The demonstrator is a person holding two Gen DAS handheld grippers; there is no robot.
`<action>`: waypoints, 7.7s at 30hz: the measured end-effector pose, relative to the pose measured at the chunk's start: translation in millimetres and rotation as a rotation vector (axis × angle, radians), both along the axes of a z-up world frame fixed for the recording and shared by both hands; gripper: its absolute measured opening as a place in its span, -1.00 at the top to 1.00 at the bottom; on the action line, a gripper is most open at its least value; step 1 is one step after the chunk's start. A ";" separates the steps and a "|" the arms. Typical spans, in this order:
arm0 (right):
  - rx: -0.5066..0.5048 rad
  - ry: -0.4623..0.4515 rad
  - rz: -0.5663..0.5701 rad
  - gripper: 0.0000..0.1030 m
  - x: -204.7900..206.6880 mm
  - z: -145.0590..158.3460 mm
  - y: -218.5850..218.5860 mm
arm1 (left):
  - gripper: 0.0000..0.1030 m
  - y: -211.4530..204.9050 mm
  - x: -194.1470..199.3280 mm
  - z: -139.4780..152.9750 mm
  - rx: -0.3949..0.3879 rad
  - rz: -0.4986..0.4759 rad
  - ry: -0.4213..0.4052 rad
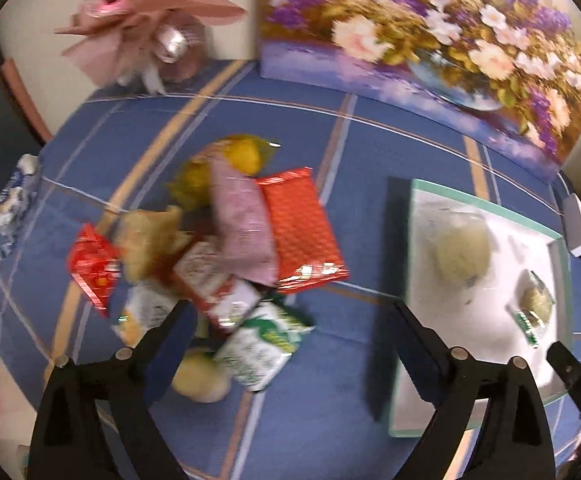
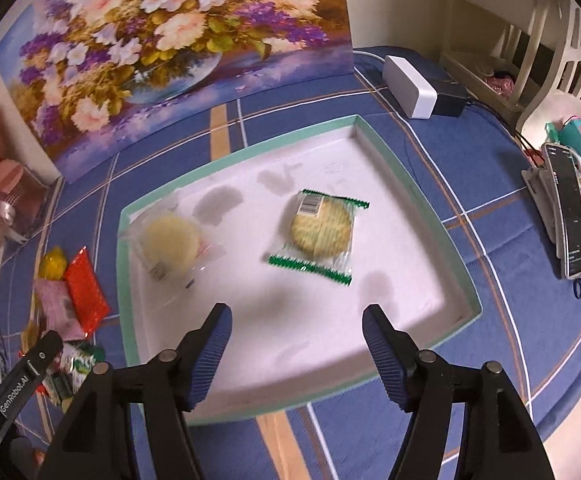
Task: Organize snacks
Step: 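Move both tools back over the snack pile, then grasp the green-white BISCUIT pack with the right tool while the left tool grasps the red foil pack, then carry both packs into the white tray and open both tools to release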
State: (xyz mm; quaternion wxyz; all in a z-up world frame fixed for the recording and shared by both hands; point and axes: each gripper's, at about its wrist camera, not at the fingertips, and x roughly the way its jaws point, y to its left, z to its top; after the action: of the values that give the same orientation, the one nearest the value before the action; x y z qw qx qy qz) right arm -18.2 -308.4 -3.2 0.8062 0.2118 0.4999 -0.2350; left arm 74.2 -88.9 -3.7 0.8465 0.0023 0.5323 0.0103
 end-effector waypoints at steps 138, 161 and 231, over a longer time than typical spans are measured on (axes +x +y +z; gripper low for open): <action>0.000 0.120 0.401 0.19 82.9 -73.0 183.4 | -0.03 187.3 55.0 -80.7 -0.029 0.203 0.198; 0.050 -0.057 0.382 0.18 68.9 -8.9 154.9 | 0.02 161.7 28.5 -4.8 -0.036 0.253 0.018; 0.150 0.055 -0.104 0.18 -16.5 -65.8 -74.1 | 0.02 -136.7 -20.7 -68.5 -0.016 -0.292 0.198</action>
State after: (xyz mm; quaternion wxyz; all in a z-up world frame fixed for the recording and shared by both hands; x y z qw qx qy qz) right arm -34.7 -382.4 -69.0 0.7608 0.2910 0.5262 -0.2442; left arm 53.5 -225.6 -72.3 0.7825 0.0740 0.6070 -0.1175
